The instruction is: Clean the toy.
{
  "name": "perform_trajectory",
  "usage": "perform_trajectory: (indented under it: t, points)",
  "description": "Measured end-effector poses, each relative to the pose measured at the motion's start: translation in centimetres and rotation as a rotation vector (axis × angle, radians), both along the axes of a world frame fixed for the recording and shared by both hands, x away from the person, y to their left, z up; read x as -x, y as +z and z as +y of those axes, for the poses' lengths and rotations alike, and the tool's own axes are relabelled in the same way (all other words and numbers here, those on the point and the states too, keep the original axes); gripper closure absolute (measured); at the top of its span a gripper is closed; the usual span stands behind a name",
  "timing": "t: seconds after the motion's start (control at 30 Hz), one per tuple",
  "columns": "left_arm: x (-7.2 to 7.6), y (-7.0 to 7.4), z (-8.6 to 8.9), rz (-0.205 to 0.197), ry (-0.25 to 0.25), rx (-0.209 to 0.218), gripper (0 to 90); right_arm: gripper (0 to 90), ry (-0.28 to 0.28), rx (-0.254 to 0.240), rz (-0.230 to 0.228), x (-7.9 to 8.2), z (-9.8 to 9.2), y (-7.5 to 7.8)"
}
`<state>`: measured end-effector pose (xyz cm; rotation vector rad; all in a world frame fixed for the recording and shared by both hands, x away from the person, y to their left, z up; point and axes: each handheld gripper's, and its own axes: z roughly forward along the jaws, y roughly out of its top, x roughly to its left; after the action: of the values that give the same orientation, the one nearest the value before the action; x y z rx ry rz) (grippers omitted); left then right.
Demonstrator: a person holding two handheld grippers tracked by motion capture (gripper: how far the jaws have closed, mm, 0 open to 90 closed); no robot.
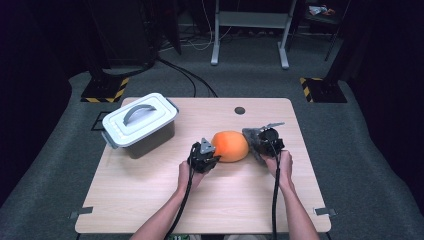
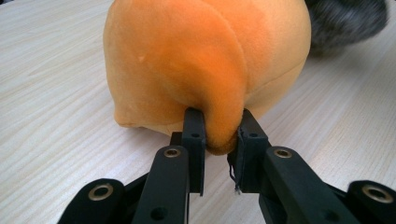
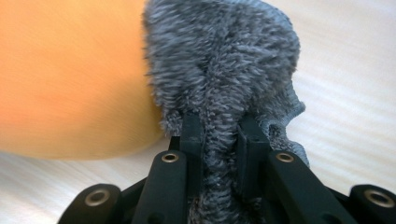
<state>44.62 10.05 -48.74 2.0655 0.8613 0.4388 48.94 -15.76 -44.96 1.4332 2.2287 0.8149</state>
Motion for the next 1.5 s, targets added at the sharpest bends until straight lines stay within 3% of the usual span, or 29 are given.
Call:
perform_trajectory:
  t: [0.13, 0.2, 0.27, 0.33, 0.43, 0.63, 0.8, 0.93, 1.0, 1.27, 1.5]
  points:
    - [0.0, 0.0, 0.0, -0.002, -0.002, -0.001, 77.3, 75.9, 0.041, -0.023, -0.067, 1.2, 1.0, 2.8]
    - [0.0, 0.0, 0.0, -0.003, -0.002, -0.002, 77.3, 75.9, 0.069, -0.040, -0.082, 1.5, 1.6, 3.6]
    - [0.0, -0.1, 0.0, -0.002, 0.002, 0.012, 77.2, 75.9, 0.100, -0.028, -0.084, 1.7, 2.6, 4.1]
    - [0.0, -0.1, 0.0, -0.002, 0.002, 0.012, 76.8, 75.9, 0.132, -0.012, -0.067, 1.6, 3.6, 3.9]
    - [0.0, -0.2, 0.2, -0.002, 0.003, 0.008, 74.1, 76.0, 0.126, 0.016, -0.042, 1.1, 4.5, 3.0]
    - [0.2, -0.4, 0.5, -0.015, 0.017, 0.040, 57.4, 76.0, 0.109, 0.030, -0.039, 0.6, 4.5, 2.8]
    - [0.2, -0.7, 0.2, -0.046, 0.053, 0.010, 46.0, 76.0, 0.108, 0.039, -0.033, 0.3, 4.6, 2.7]
    - [0.0, -0.9, -0.1, -0.069, 0.063, -0.001, 44.4, 76.0, 0.102, 0.032, -0.028, 0.1, 4.5, 2.6]
    - [-0.2, -1.0, -0.2, -0.074, 0.066, -0.003, 45.5, 76.0, 0.093, 0.026, -0.025, 0.1, 4.4, 2.5]
    - [-0.3, -1.1, -0.5, -0.073, 0.059, 0.014, 73.5, 75.9, 0.094, 0.004, -0.029, 0.1, 4.1, 2.5]
    - [-0.3, -0.5, -0.2, -0.045, 0.055, 0.046, 79.6, 75.8, 0.104, -0.022, -0.070, 0.9, 3.6, 3.6]
